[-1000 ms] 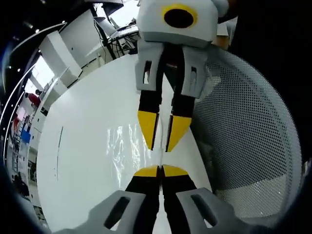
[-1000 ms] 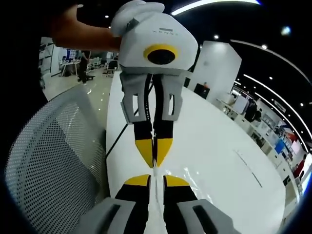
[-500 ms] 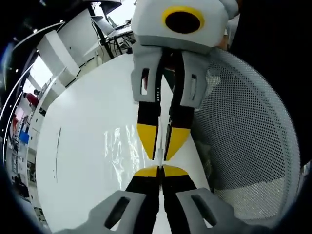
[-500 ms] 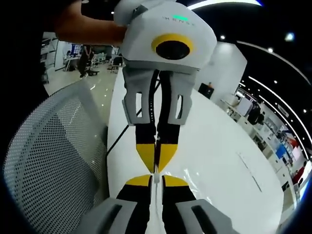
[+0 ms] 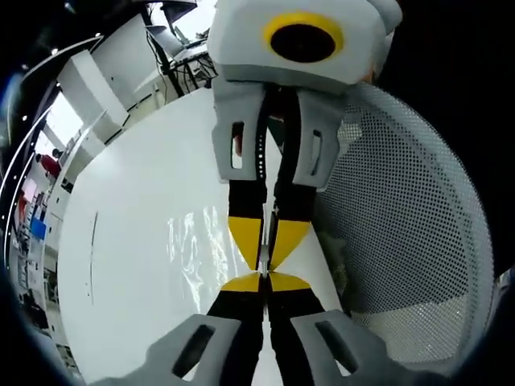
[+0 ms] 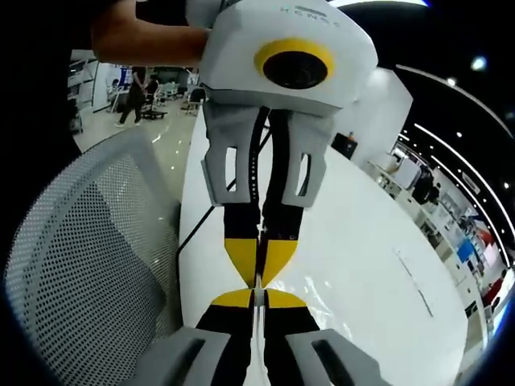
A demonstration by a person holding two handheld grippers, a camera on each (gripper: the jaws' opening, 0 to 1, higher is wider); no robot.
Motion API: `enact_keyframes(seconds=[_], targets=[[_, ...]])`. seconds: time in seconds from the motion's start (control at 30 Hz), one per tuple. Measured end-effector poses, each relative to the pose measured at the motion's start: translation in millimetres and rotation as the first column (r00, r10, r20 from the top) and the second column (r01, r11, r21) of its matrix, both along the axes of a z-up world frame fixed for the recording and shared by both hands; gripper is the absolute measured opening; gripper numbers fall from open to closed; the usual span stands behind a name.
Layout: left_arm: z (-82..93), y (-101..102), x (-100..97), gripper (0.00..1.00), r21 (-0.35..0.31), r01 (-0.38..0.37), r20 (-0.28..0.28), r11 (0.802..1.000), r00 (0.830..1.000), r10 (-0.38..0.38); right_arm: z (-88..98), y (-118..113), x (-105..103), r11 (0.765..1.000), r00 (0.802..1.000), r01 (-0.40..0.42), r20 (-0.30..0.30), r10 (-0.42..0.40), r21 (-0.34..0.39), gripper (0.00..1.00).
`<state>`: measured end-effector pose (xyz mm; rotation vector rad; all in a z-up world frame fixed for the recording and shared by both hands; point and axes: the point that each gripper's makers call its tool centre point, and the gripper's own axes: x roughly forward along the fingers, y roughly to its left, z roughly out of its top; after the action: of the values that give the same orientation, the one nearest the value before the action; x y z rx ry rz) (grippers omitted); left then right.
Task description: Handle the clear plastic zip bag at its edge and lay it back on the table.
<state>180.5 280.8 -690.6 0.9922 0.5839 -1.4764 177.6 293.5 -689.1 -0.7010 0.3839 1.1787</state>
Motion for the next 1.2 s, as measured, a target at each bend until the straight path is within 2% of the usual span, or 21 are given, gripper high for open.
enact_keyframes(seconds=[0.2, 1.2], targets=[[-0.1, 0.1, 2.4, 0.00, -0.004, 0.010, 0.015, 1.000, 1.000, -0.010, -0.3, -0.4, 2.1, 1.000, 1.000, 0.016, -0.008, -0.016, -0.001, 0.00], [0.4, 5.1, 0.1, 0.00, -0.009, -0.009, -0.006, 1.000, 1.000, 0.009, 0.1, -1.7, -0.2, 1.000, 1.000, 0.010, -0.027, -0.010, 0.011, 0.00]])
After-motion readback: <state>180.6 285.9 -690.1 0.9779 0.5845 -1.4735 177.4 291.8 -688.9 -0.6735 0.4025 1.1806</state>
